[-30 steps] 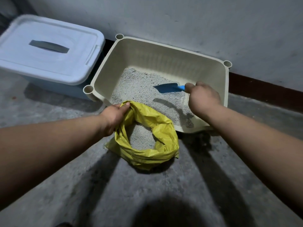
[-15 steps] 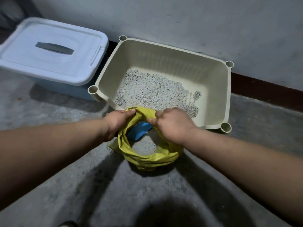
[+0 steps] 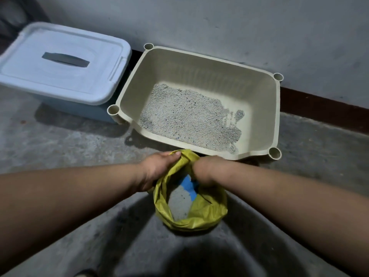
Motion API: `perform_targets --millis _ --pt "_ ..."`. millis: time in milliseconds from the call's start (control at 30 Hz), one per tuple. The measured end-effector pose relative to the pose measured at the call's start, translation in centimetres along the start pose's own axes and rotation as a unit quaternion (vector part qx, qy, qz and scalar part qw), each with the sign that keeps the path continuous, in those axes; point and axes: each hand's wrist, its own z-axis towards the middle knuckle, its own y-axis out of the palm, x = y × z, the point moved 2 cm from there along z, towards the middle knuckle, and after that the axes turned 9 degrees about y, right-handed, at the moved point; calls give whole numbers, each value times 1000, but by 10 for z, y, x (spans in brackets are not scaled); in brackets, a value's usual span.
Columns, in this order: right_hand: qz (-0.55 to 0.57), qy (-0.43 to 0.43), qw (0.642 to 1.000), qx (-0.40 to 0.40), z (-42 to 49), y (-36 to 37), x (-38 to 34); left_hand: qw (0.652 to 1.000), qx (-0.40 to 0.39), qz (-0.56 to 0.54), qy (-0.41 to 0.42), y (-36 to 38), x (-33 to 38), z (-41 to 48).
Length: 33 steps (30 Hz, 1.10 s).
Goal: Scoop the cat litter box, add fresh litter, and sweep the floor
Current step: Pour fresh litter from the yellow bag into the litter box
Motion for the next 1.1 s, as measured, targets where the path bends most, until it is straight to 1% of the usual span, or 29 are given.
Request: perform_targets --millis 67,200,300,367,433,500,567,667,733,867,967,1100 --pt "21 -13 1000 -10 4 17 -6 1000 -5 21 -15 0 -6 -3" --pt "41 -36 999 -4 11 34 -9 997 -7 70 -33 -8 -13 -5" --pt "86 -61 994 6 18 45 -4 991 -1 132 -22 -11 -11 -4" --pt "138 -72 988 2 22 49 1 984 -1 179 5 -12 -8 -1" --pt "224 -70 972 -15 23 49 10 975 4 221 29 -13 -2 -1" --pt "293 -69 953 -25 21 49 19 972 -2 231 45 -13 3 -3" --pt "318 -75 945 -26 19 46 26 973 -6 226 50 -16 4 -3" --pt "293 -86 952 -20 11 28 35 976 17 211 53 -24 7 -4" --pt "253 -87 963 3 6 12 41 983 42 167 58 -27 9 1" --pt "214 -82 972 42 -1 -15 52 992 69 59 83 -32 22 8" --pt "196 -76 976 50 -6 -30 60 993 75 27 86 -30 28 16" --pt "221 -64 972 54 -9 -37 75 993 91 -5 75 -23 36 26"
